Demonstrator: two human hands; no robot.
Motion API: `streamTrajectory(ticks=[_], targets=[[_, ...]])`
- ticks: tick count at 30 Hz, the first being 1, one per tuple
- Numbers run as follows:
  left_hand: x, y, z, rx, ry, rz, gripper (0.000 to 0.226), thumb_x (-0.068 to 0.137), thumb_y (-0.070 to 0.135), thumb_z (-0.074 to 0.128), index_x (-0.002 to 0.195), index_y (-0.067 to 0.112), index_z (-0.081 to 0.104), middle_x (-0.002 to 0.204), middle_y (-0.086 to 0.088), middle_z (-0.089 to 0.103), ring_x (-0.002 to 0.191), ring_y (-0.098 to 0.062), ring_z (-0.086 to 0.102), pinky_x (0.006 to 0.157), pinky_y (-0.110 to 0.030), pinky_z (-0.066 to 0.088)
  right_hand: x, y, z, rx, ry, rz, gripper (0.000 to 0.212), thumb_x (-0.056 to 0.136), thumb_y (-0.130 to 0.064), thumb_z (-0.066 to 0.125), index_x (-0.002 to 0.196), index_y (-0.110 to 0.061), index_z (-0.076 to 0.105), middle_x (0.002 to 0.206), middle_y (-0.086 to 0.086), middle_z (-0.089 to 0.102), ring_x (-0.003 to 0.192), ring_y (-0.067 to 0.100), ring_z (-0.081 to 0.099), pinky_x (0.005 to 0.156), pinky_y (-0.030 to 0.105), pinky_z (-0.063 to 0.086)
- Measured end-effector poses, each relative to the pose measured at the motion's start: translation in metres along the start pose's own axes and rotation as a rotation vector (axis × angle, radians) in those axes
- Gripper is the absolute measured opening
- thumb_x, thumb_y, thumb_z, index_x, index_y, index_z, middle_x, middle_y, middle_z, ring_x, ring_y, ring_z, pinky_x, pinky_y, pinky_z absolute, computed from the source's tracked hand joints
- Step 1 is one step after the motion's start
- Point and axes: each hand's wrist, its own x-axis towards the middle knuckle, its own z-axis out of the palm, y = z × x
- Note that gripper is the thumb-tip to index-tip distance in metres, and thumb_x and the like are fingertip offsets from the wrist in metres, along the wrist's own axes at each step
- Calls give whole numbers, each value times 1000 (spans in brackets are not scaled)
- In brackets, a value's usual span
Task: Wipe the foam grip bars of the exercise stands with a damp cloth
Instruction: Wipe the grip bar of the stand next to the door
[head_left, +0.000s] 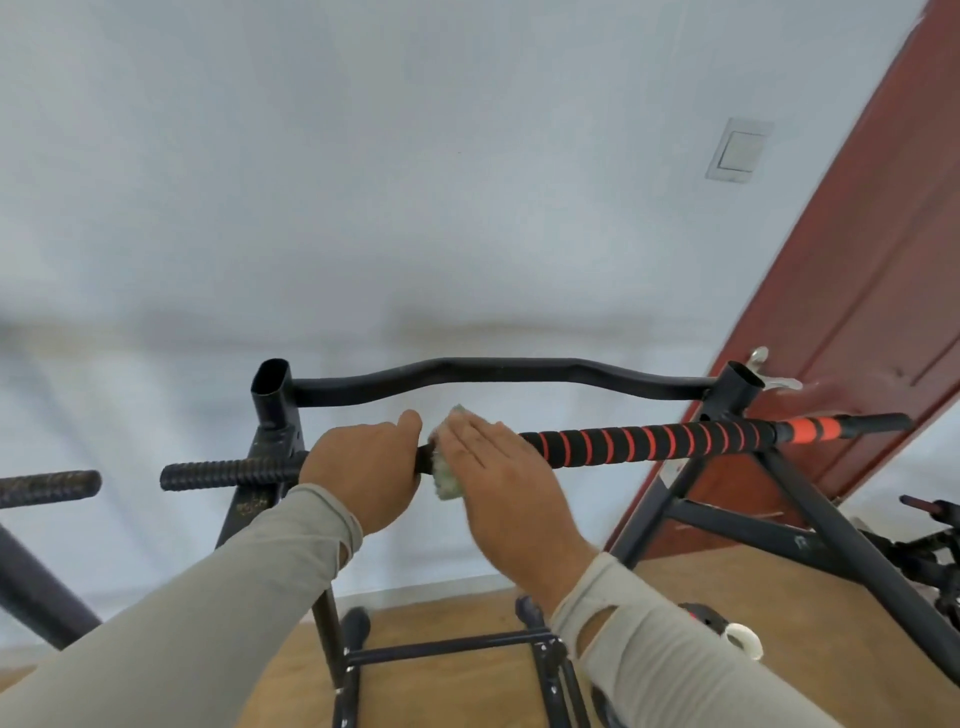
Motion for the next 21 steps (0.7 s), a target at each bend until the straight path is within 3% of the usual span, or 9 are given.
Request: streamTrajectory(ticks=[3,6,8,10,13,15,17,19,21], targets=[[5,-1,-3,-49,-72,-21,21,94,37,49,92,25,33,64,8,52,53,-12,52,55,-28,45,-11,55,-17,-172,-6,-22,58,80,1,64,136,-12,64,139,8,64,127,23,63,115,40,34],[10,-6,-7,-113,-127,-28,18,90,36,53,88,25,38,67,8,52,56,-11,52,57,-27,43,-24,114,-40,-354,-46,127,62,66,9,74,125,-9,70,123,10,73,110,29,71,105,46,48],[7,-8,-6,-125,-61,7,17,91,36,56,87,25,43,77,9,51,65,-12,50,61,-26,44,-30,141,-60,-461,-175,281,58,67,6,72,122,-13,70,114,6,75,100,29,71,96,46,55],[1,-5,0,-72,79,83,17,89,39,63,92,25,53,84,6,50,71,-13,48,66,-26,45,-35,152,-68,-526,-252,416,49,73,-1,70,119,-16,69,110,3,74,100,27,68,95,45,53],[-8,2,9,-80,125,113,20,83,30,74,92,23,59,73,6,48,62,-13,45,61,-26,39,-27,131,-56,-406,-211,512,51,76,-3,61,124,-18,64,110,-1,71,97,24,67,85,39,54],[-8,3,11,-80,112,108,18,82,27,74,91,22,59,70,7,44,57,-13,44,59,-26,38,-17,98,-43,-206,-88,528,35,79,1,53,105,-20,62,97,-3,67,90,23,66,77,35,53],[-6,3,9,-51,89,96,15,86,33,67,93,24,56,70,9,45,56,-11,45,58,-24,39,-6,54,-28,-80,-16,501,28,86,2,51,102,-16,64,101,2,68,95,25,65,87,37,51],[-1,4,7,-35,71,62,16,92,40,57,93,27,48,69,10,48,55,-9,48,57,-23,43,0,8,-12,47,91,384,31,89,-1,55,117,-10,66,116,7,70,107,27,65,100,42,51],[4,6,2,-16,48,32,18,95,43,50,90,28,40,67,10,50,53,-9,51,56,-25,49,2,-15,2,105,52,217,38,95,-10,55,132,-11,61,136,7,64,128,25,57,115,44,41]])
